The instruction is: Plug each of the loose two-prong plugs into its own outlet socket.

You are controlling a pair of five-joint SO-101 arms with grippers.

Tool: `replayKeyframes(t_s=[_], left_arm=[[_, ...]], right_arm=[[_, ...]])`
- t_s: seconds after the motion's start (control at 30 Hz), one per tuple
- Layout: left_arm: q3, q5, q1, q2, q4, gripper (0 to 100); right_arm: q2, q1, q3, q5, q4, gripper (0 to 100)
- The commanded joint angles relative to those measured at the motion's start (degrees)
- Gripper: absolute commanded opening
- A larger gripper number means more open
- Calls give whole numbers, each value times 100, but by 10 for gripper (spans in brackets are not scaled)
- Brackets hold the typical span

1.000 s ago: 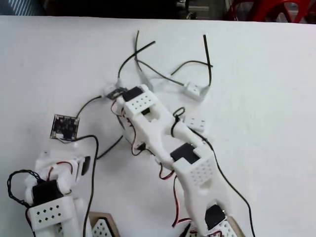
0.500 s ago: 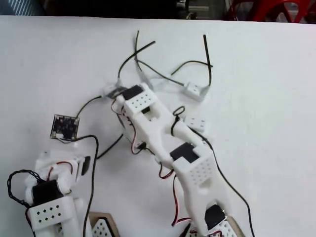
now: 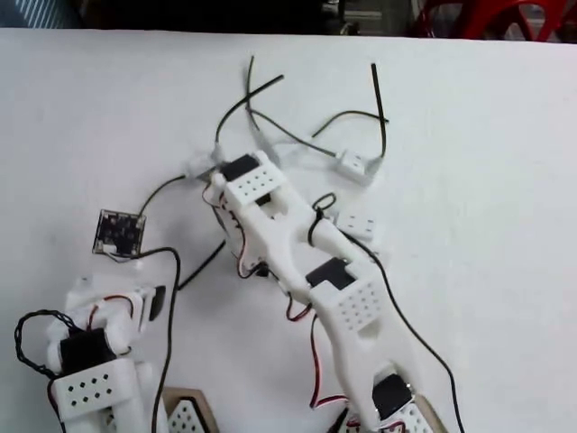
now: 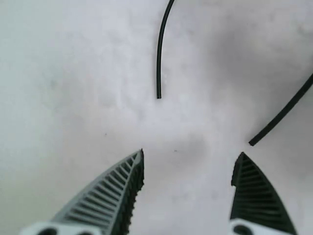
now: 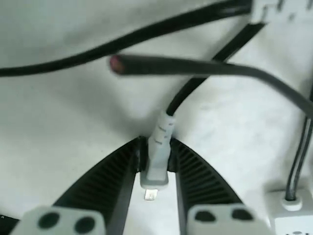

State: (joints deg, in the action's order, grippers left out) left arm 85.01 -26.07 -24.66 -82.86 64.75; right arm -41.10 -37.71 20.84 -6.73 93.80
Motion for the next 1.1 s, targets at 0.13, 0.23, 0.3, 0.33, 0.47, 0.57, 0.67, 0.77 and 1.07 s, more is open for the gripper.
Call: replayKeyframes(t_s=[0.13, 0.23, 0.3, 0.33, 0.47, 0.57, 0.67, 0.77, 1.07], left_arm=[[-26, -9, -4, -75, -141, 286], [-26, -9, -4, -75, -141, 286], [-18, -9, -4, -75, -141, 286], [-18, -9, -4, -75, -141, 286], [-18, -9, -4, -75, -141, 286], [-18, -9, -4, -75, -141, 286], [-18, -9, -4, -75, -141, 286], [-18, -9, -4, -75, -141, 286], [-18, -9, -4, -75, -141, 286]], right_arm=[[22, 22, 730, 62, 444, 70], [-4, 31, 730, 62, 444, 70], [-75, 31, 730, 62, 444, 73], [-110, 31, 730, 62, 453, 85], [-163, 31, 730, 70, 462, 126], [-163, 22, 756, 70, 453, 85], [-136, 31, 765, 62, 453, 74], [-110, 66, 774, 62, 453, 74], [-22, 92, 782, 62, 453, 74]])
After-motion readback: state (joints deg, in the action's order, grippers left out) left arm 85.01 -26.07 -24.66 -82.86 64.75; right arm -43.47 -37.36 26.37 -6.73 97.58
